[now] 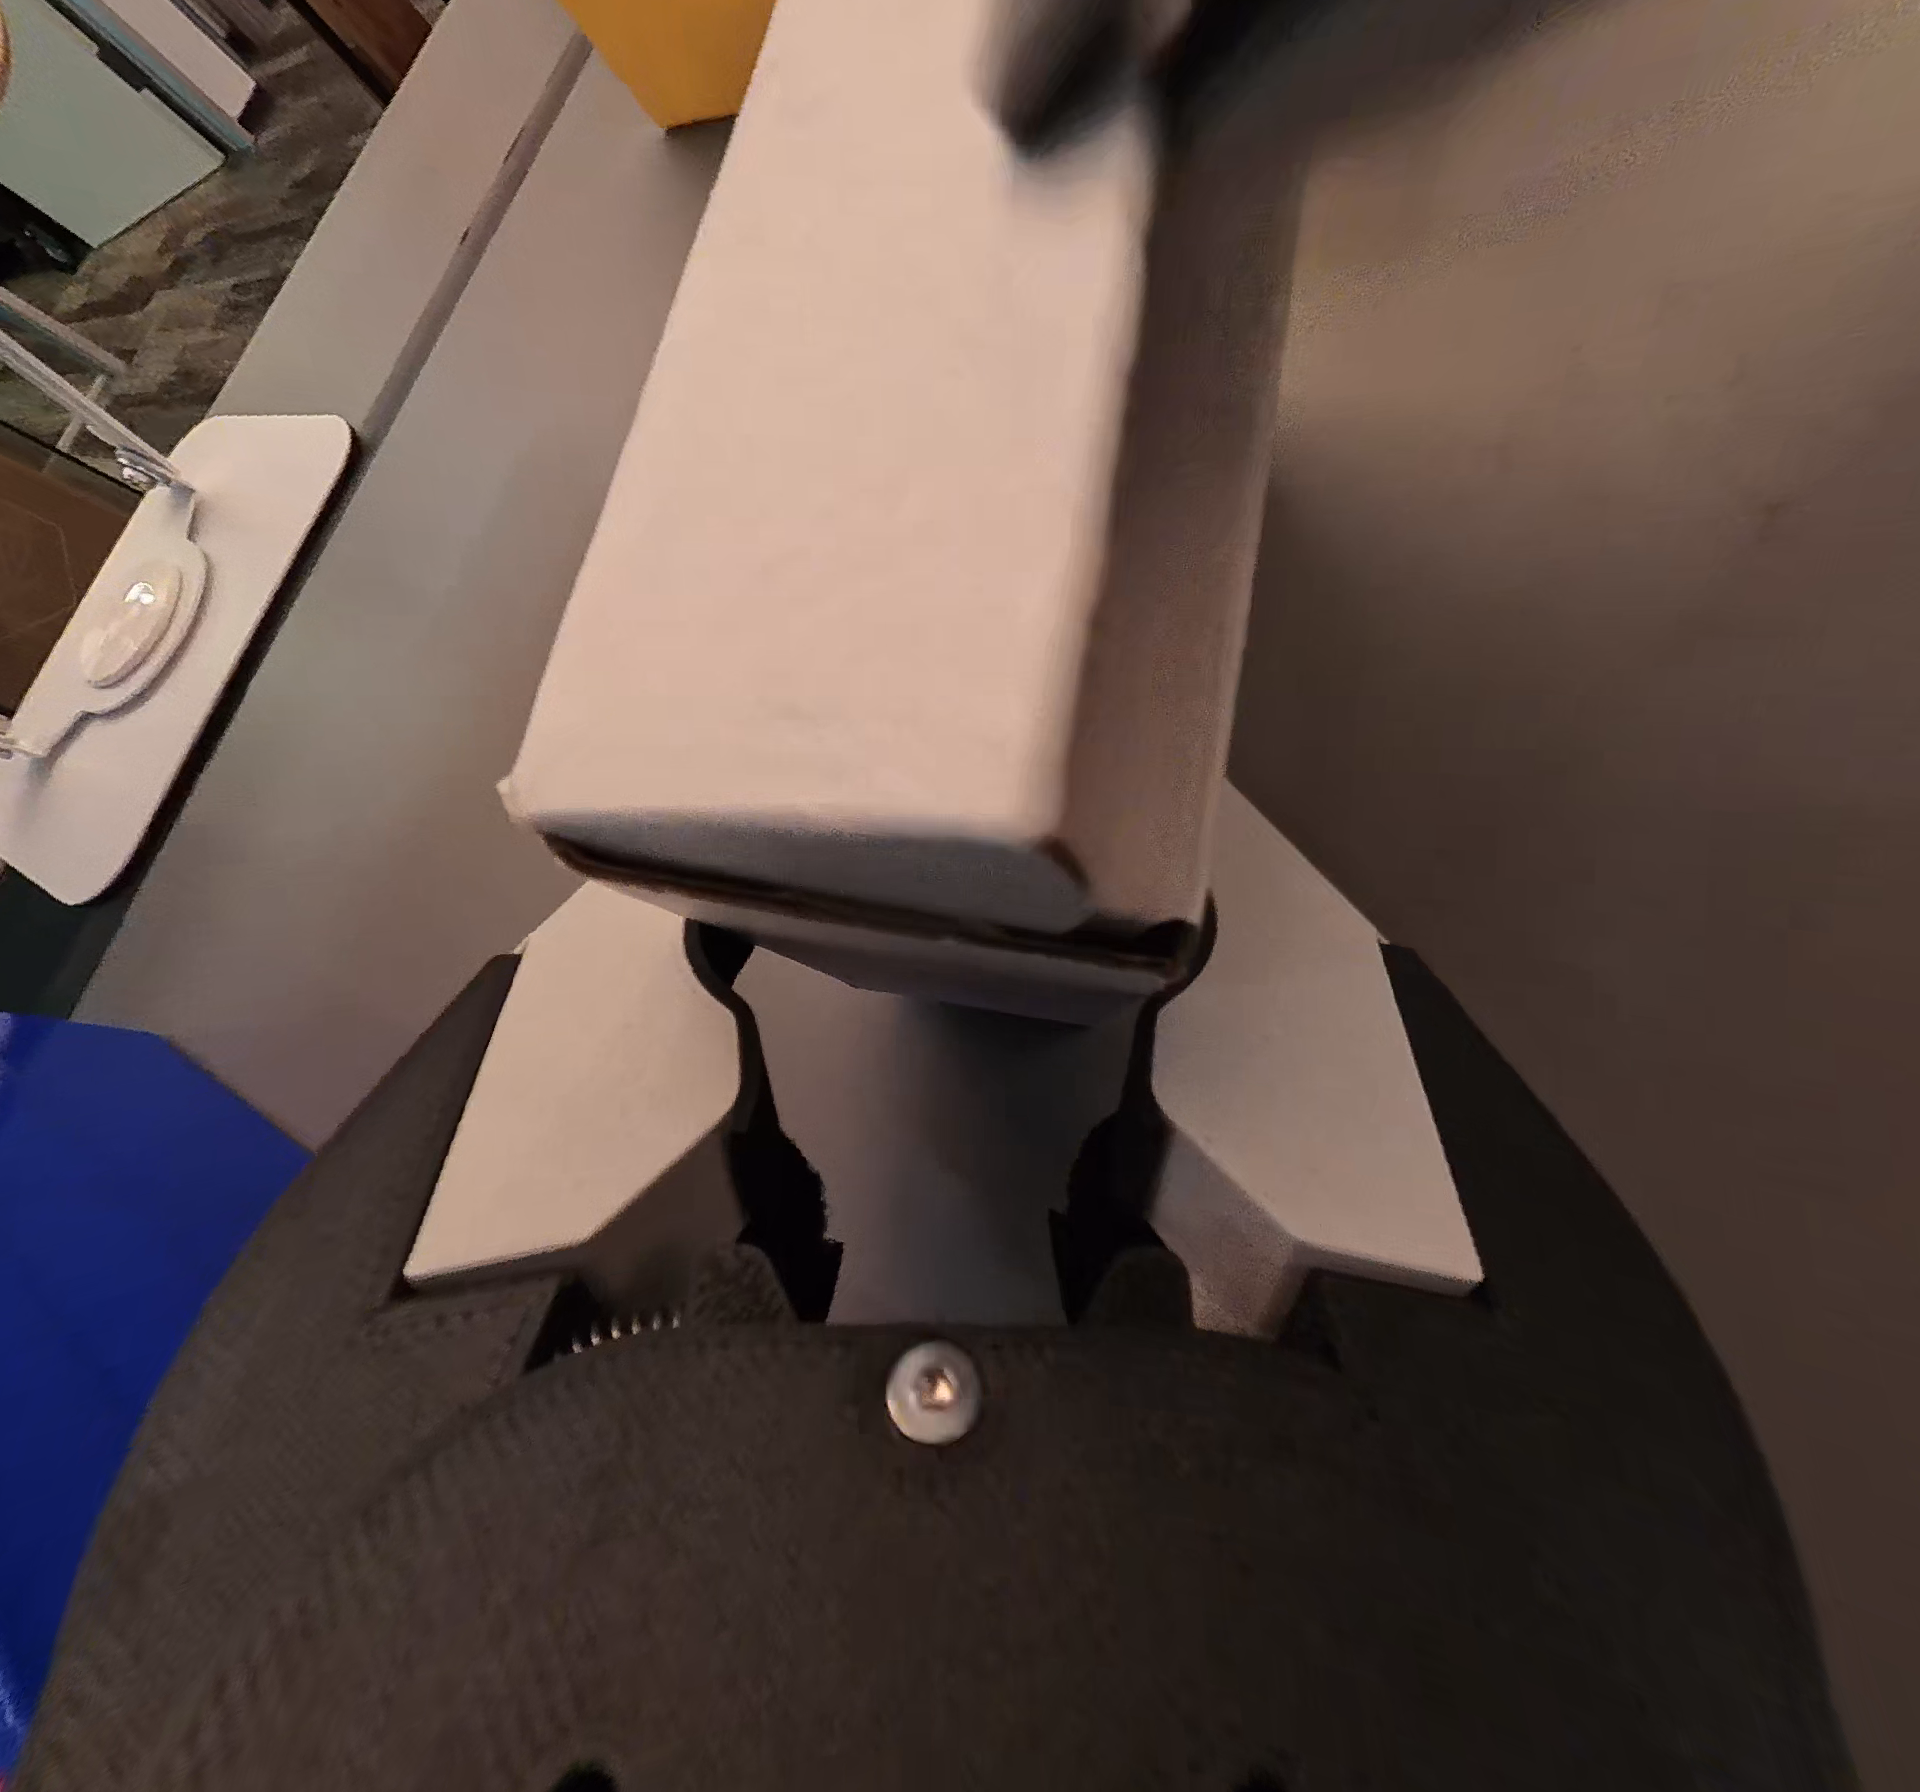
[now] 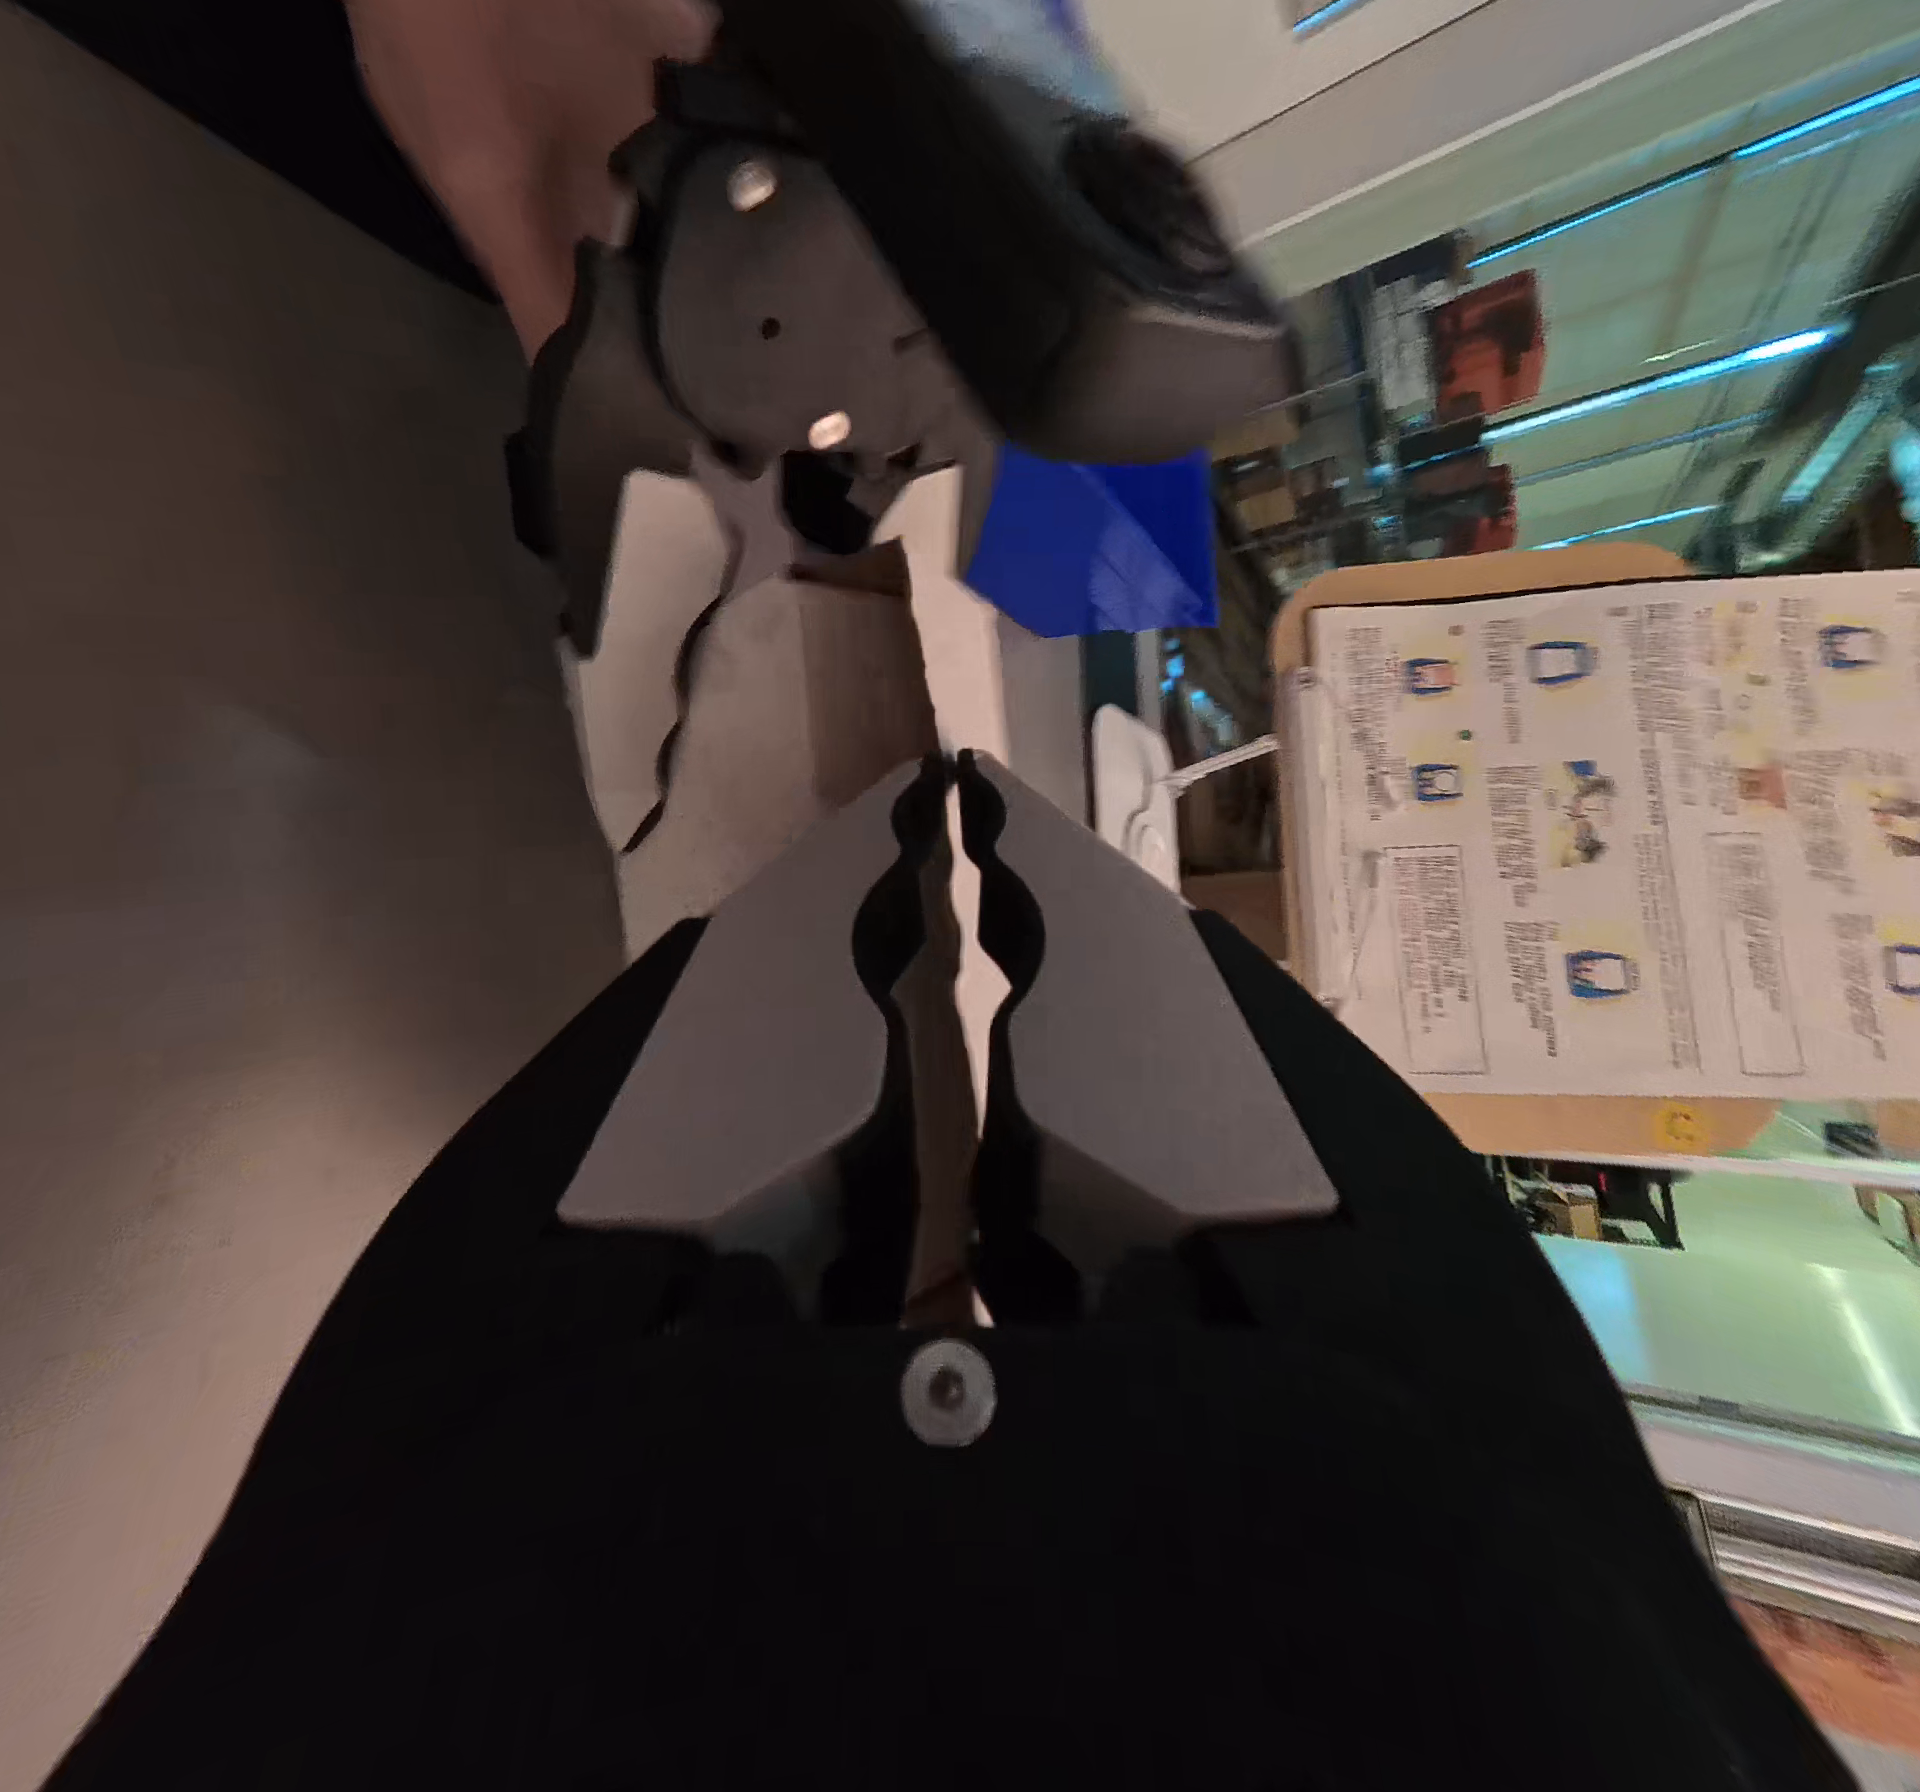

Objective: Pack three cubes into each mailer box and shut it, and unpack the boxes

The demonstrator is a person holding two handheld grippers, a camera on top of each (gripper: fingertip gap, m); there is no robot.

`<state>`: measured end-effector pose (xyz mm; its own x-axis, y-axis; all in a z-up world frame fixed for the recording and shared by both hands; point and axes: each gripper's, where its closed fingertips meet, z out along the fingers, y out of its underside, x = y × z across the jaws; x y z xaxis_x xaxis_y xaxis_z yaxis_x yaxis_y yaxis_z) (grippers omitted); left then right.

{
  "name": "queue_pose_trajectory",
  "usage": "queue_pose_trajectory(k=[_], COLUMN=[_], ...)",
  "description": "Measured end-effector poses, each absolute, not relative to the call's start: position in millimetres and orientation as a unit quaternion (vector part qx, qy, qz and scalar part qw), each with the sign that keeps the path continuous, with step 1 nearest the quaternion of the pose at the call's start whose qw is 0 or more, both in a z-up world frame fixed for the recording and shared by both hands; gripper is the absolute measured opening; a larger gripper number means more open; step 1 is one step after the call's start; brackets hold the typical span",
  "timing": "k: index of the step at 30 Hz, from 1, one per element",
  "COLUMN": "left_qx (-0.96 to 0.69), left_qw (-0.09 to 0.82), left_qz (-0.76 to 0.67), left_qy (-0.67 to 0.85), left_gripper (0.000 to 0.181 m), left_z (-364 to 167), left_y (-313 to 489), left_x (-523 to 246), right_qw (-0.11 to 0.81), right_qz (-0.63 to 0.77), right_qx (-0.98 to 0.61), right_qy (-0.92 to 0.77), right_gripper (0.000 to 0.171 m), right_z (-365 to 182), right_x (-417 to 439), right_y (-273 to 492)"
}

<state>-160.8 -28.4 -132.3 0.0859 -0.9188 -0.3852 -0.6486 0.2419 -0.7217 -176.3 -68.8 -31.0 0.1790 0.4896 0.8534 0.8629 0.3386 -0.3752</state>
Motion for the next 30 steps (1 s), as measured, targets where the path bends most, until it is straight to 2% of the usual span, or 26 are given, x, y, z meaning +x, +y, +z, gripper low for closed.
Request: queue_pose_trajectory(k=[1,5,7,9,10,13,17,19,24,26,27,30], left_qx=[-0.586,-0.566,-0.553,-0.530,-0.525,-0.510,-0.454,-0.453,-0.448,-0.444,-0.433,-0.374], left_qw=[0.442,0.462,0.468,0.485,0.488,0.499,0.550,0.563,0.633,0.656,0.672,0.717], left_qz=[-0.145,-0.118,-0.112,-0.087,-0.079,-0.050,0.064,0.078,0.058,0.037,0.030,0.021], left_qy=[0.663,0.672,0.680,0.690,0.693,0.699,0.698,0.687,0.628,0.609,0.600,0.588], left_gripper=[0.078,0.078,0.078,0.078,0.078,0.078,0.078,0.083,0.111,0.112,0.110,0.085], left_z=[-131.7,-130.3,-129.6,-128.6,-128.5,-128.0,-123.6,-118.0,-78.4,-62.9,-53.8,-29.2], left_y=[-28.9,-31.8,-32.6,-33.5,-33.6,-29.5,-14.7,-12.7,-12.3,-17.4,-21.8,-46.6], left_x=[-160.2,-157.6,-157.3,-157.5,-157.7,-159.7,-163.1,-163.3,-170.4,-174.1,-176.0,-176.8], right_qw=[0.560,0.554,0.526,0.496,0.485,0.462,0.349,0.322,0.304,0.317,0.329,0.345], right_qz=[-0.171,-0.115,-0.147,-0.157,-0.124,-0.051,0.113,0.121,0.071,0.080,0.076,0.064], right_qx=[-0.544,-0.575,-0.587,-0.607,-0.613,-0.661,-0.741,-0.748,-0.780,-0.772,-0.766,-0.763], right_qy=[-0.601,-0.591,-0.598,-0.601,-0.611,-0.590,-0.563,-0.567,-0.542,-0.545,-0.547,-0.543], right_gripper=[0.002,0.003,0.013,0.016,0.001,0.000,0.001,0.002,0.000,0.000,0.000,0.001], right_z=[-18.5,-12.5,-21.4,-31.5,-37.2,-36.5,-41.2,-38.2,-24.4,-19.0,-16.5,-13.9], right_x=[-175.4,-168.2,-149.9,-134.8,-138.1,-140.4,-139.3,-134.3,-117.2,-121.9,-122.6,-121.2], right_y=[-68.7,-73.2,-66.3,-61.3,-66.4,-67.7,-70.6,-62.4,-20.2,-12.2,-8.1,0.0])
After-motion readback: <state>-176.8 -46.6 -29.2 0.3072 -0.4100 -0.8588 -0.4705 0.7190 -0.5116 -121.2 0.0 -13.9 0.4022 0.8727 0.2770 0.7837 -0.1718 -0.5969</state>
